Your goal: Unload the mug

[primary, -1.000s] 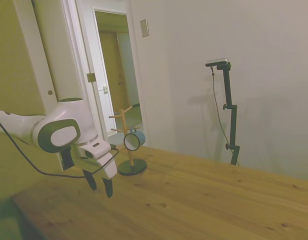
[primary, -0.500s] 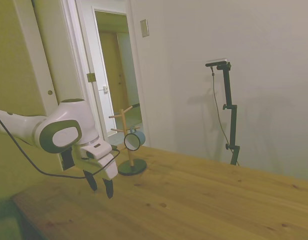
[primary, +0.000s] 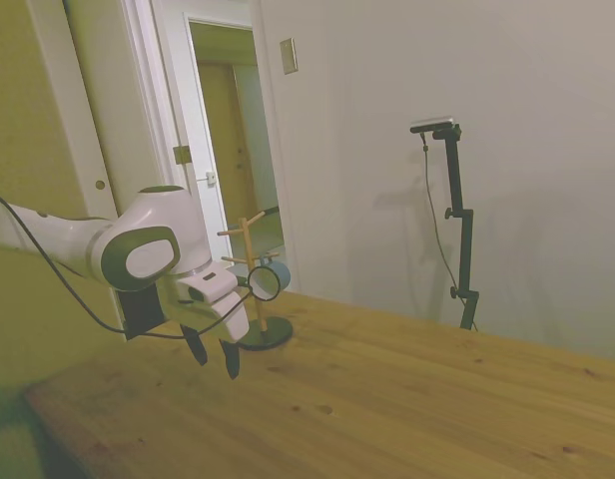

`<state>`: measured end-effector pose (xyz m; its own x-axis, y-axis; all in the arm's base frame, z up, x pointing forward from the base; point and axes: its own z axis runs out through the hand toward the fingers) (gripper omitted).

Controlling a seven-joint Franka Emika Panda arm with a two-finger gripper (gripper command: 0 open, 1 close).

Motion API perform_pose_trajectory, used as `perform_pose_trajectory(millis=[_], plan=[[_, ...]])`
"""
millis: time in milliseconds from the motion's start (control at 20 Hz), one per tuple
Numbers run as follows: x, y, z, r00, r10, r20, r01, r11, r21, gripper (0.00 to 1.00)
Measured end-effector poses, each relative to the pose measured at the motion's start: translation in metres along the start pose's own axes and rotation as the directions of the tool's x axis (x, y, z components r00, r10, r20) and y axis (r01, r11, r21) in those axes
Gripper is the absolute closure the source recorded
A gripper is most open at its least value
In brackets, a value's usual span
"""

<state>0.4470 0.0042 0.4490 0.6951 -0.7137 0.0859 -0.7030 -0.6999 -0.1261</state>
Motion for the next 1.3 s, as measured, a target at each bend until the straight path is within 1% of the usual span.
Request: perform_pose_trajectory(millis=[150,350,500,650,800,900,1100,1300], plan=[[0.012,-0.012,-0.008,1.000,0.000,-0.012,0.000,1.000,0.018,0.00],[0.032,-0.021,-0.010,0.999,-0.009,-0.033,0.011,0.999,0.044,0.00],[0.049,-0.026,-0.009,0.996,-0.040,-0.079,0.047,0.995,0.083,0.00],[0.059,-0.036,-0.005,0.987,-0.086,-0.134,0.102,0.988,0.119,0.00],[0.063,-0.050,0.002,0.975,-0.134,-0.179,0.161,0.976,0.146,0.00],[0.065,-0.061,0.006,0.963,-0.159,-0.219,0.199,0.965,0.174,0.00],[0.059,-0.083,0.006,0.936,-0.189,-0.298,0.265,0.934,0.239,0.00],[0.047,-0.104,-0.001,0.913,-0.210,-0.349,0.318,0.903,0.288,0.00]])
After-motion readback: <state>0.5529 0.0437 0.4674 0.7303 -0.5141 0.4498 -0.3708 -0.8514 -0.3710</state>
